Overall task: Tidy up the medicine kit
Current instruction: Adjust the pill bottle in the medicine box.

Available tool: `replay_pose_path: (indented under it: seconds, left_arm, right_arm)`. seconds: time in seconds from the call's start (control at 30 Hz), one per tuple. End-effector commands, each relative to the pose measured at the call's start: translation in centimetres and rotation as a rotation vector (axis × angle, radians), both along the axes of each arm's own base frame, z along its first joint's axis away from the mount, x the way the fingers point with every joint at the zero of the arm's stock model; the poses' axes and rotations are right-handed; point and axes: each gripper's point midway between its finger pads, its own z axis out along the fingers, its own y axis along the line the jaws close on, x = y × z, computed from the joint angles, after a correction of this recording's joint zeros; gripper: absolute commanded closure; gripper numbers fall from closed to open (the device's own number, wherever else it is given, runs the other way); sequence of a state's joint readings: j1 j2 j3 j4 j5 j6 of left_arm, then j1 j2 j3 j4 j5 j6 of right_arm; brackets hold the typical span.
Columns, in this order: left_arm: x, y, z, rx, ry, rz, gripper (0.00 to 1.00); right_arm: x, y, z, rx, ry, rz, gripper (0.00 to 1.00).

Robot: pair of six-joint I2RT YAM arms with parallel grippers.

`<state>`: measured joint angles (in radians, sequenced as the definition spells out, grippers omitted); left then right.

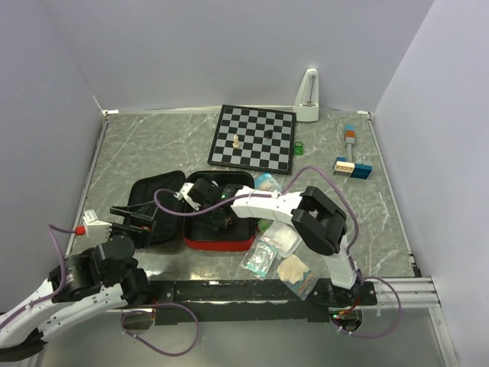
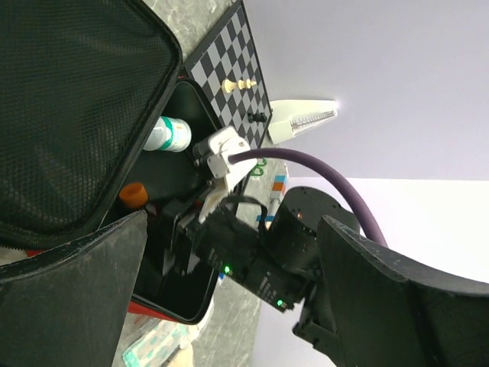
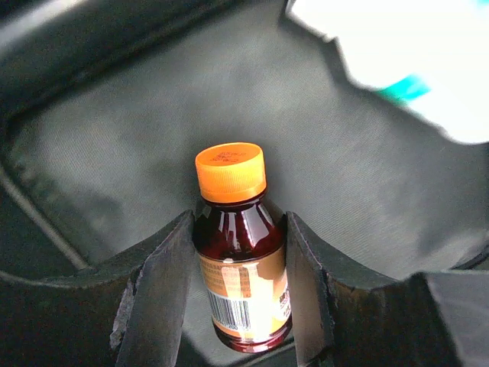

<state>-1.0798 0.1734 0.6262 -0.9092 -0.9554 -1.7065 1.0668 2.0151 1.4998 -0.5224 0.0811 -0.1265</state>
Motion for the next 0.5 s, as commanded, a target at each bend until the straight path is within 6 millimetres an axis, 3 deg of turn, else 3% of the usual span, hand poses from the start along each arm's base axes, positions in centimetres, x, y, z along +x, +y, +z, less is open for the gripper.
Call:
replay_pose_path:
  seconds: [0.0, 0.13, 0.2, 0.37, 0.47]
  left_arm:
    - [-0.3, 0.5, 0.2, -0.018, -0.002, 0.002, 0.04]
    - [-0.2, 0.2, -0.1, -0.02, -0.004, -0.002, 0.04]
    - [-0.2, 0.1, -0.2, -0.014, -0.001, -0.005, 0.04]
    - [-0.1, 0.2, -0.4, -0.003, 0.003, 0.003, 0.04]
    - [-0.2, 0.3, -0.1, -0.008, -0.005, 0.0, 0.04]
  right_arm:
    - [3.7, 2.9, 1.8, 0.074, -0.145, 0.039, 0.69]
    - [5.6, 4.0, 1.4, 0.074, -0.221, 0.038, 0.71]
    - [6.3, 4.2, 1.2, 0.06, -0.249, 0.022, 0.67]
    - [7.5, 4.1, 2.4, 0.108, -0.317, -0.061, 0.32]
    - [7.3, 4.1, 4.5, 0.183, -0.326, -0.095, 0.25]
